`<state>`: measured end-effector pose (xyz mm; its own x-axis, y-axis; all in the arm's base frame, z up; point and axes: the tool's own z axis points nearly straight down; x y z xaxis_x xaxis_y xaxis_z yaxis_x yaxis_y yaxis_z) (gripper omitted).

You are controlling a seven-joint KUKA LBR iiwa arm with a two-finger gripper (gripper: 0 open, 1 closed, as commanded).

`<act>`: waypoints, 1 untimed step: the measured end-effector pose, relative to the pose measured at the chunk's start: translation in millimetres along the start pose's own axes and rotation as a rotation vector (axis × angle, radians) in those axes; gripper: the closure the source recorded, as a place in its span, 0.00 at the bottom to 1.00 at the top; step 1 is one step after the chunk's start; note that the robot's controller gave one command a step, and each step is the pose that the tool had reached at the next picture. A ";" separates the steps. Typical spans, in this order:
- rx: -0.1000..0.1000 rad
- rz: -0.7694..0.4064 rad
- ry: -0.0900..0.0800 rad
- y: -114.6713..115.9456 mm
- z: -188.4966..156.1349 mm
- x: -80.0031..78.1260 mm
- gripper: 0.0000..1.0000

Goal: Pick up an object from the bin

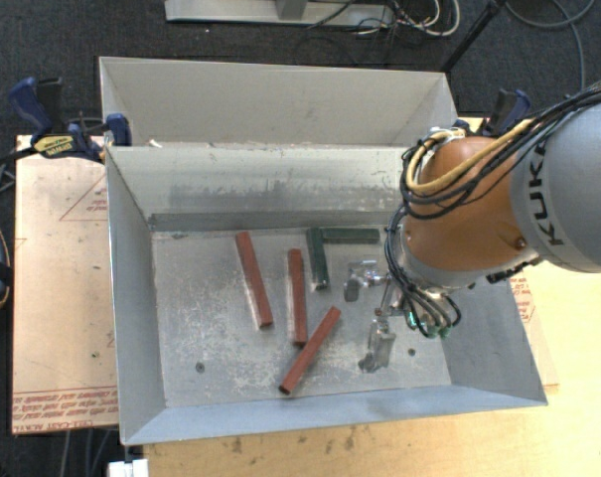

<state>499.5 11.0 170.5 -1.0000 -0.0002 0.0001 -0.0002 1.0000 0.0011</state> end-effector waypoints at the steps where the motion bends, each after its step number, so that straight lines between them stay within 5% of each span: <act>1: 0.001 -0.073 -0.006 19.9 29.5 -15.3 0.00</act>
Offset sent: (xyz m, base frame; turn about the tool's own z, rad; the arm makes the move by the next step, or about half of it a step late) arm 0.0026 0.0708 -0.0902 -0.3481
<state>514.8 31.0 140.9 -0.9973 -0.0733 -0.0060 -0.0733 0.9973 -0.0006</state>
